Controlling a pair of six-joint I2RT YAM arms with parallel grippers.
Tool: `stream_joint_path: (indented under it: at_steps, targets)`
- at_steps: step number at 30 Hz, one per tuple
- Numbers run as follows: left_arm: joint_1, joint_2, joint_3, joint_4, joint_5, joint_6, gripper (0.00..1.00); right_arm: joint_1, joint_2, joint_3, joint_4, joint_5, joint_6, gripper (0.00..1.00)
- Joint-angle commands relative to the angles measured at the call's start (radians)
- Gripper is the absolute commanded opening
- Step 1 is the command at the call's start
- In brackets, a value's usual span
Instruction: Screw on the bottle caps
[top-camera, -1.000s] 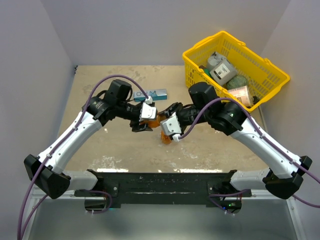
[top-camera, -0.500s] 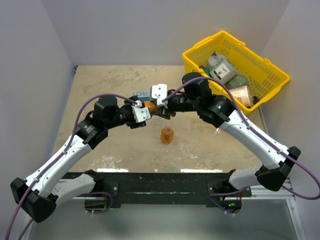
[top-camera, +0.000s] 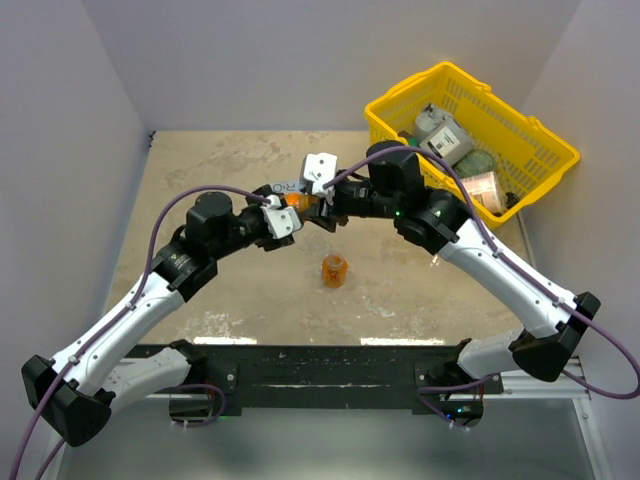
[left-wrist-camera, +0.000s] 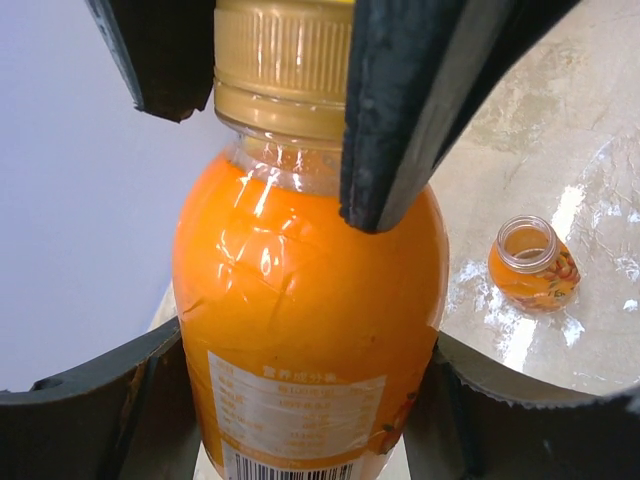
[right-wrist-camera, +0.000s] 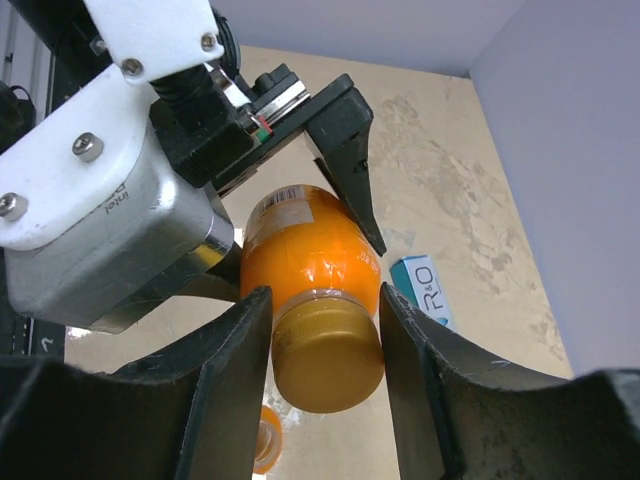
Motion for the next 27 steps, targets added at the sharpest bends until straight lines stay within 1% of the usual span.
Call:
stream_joint_path:
  at_steps: [1,2,3,5,6,8,9,10,11,12,14,15,17,18,19,21,24,27]
  targets:
    - [0.018,-0.037,0.016,0.174,-0.109,-0.068,0.0,-0.031,0.027,-0.01,-0.105,0.019,0.106,0.53]
    - [0.018,-0.036,0.016,0.175,-0.113,-0.068,0.0,-0.04,0.031,-0.007,-0.105,0.011,0.134,0.54]
    - [0.018,-0.034,0.016,0.175,-0.121,-0.071,0.0,-0.066,0.034,-0.005,-0.105,0.005,0.151,0.58]
    - [0.016,-0.033,0.014,0.18,-0.124,-0.071,0.0,-0.09,0.048,0.002,-0.108,-0.041,0.189,0.59]
    - [0.018,-0.033,0.011,0.181,-0.123,-0.071,0.0,-0.112,0.054,0.004,-0.111,-0.061,0.2,0.56]
    - [0.018,-0.03,0.009,0.186,-0.123,-0.076,0.0,-0.147,0.065,0.01,-0.103,-0.141,0.228,0.42]
    - [0.018,-0.028,0.011,0.186,-0.12,-0.076,0.0,-0.155,0.065,0.009,-0.096,-0.155,0.238,0.38]
    - [0.018,-0.028,0.011,0.186,-0.12,-0.076,0.0,-0.159,0.06,0.009,-0.088,-0.161,0.248,0.42]
    - [0.018,-0.025,0.009,0.184,-0.12,-0.074,0.0,-0.164,0.059,0.01,-0.08,-0.182,0.258,0.51]
    - [0.018,-0.023,0.011,0.184,-0.127,-0.076,0.0,-0.164,0.056,0.013,-0.077,-0.204,0.257,0.54]
    - [0.018,-0.013,0.014,0.178,-0.143,-0.083,0.0,-0.167,0.045,0.035,-0.074,-0.294,0.26,0.59]
    - [0.018,-0.013,0.014,0.177,-0.156,-0.088,0.0,-0.169,0.039,0.041,-0.063,-0.306,0.275,0.76]
    - [0.021,-0.011,0.009,0.174,-0.155,-0.092,0.0,-0.167,0.025,0.047,-0.027,-0.305,0.324,0.83]
    - [0.021,-0.011,0.008,0.175,-0.149,-0.095,0.0,-0.169,0.024,0.053,-0.022,-0.299,0.333,0.9]
    - [0.022,-0.011,0.008,0.175,-0.143,-0.115,0.0,-0.169,0.022,0.061,-0.02,-0.291,0.343,0.94]
    - [0.024,-0.01,0.009,0.174,-0.114,-0.14,0.0,-0.17,0.022,0.085,-0.017,-0.282,0.36,0.99]
    - [0.025,-0.011,0.011,0.174,-0.058,-0.175,0.0,-0.172,0.011,0.094,0.024,-0.25,0.399,0.99]
    - [0.024,-0.006,0.02,0.171,-0.032,-0.192,0.0,-0.173,0.005,0.087,0.076,-0.212,0.435,0.99]
